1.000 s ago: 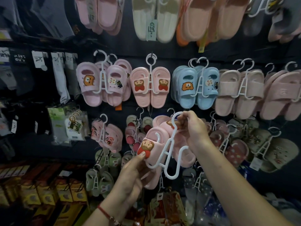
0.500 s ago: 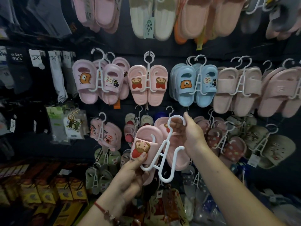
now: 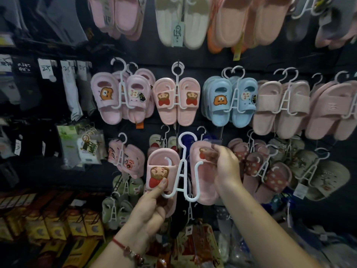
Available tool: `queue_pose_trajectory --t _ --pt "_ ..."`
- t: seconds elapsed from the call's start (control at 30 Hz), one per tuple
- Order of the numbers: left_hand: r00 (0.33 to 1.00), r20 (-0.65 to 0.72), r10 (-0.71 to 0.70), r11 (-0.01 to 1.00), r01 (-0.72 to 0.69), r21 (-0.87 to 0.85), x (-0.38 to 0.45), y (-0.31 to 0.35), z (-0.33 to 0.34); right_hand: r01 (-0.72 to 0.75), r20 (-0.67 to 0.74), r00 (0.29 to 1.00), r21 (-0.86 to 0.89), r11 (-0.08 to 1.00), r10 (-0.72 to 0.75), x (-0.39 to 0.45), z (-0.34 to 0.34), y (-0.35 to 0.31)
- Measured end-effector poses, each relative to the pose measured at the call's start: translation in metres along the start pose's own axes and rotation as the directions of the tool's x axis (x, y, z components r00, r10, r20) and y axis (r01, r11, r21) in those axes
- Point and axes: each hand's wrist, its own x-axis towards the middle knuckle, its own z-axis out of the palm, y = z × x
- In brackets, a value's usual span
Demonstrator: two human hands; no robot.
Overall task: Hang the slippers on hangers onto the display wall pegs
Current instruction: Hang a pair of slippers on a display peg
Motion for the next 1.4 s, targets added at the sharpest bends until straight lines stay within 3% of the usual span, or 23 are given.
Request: queue_pose_trajectory --t 0.17,0.4,0.87,1.07,1.27,1.4 --pt "0.998 -0.063 0.0 1.0 -0.001 -0.013 0.004 -0.003 -0.004 0.067 0.054 0.996 0.049 0.997 -0.069 -0.014 0.006 0.0" --pt "0.996 -0.086 0.018 0.997 -0.025 -0.079 0.008 0.0 -0.007 0.186 0.139 0.975 -0.086 0.979 -0.173 -0.037 0.008 0.005" --pt "0.999 -0.039 0.022 0.983 -0.029 -0.18 0.006 0.011 0.0 0.197 0.198 0.964 -0.075 0.978 -0.179 -0.056 -0.007 0.018" --pt "0.998 0.026 0.05 0.991 -0.046 -0.125 0.007 0.011 0.005 0.137 0.22 0.968 -0.061 0.989 -0.12 -0.059 -0.017 0.028" --pt "0.997 0.059 0.054 0.996 -0.05 -0.07 0.004 0.007 0.009 0.125 0.286 0.958 -0.299 0.946 -0.036 -0.056 -0.032 0.021" --pt "0.996 0.056 0.068 0.997 -0.065 -0.048 0.002 0.005 0.01 0.281 0.342 0.935 -0.559 0.78 -0.093 -0.054 -0.035 0.005"
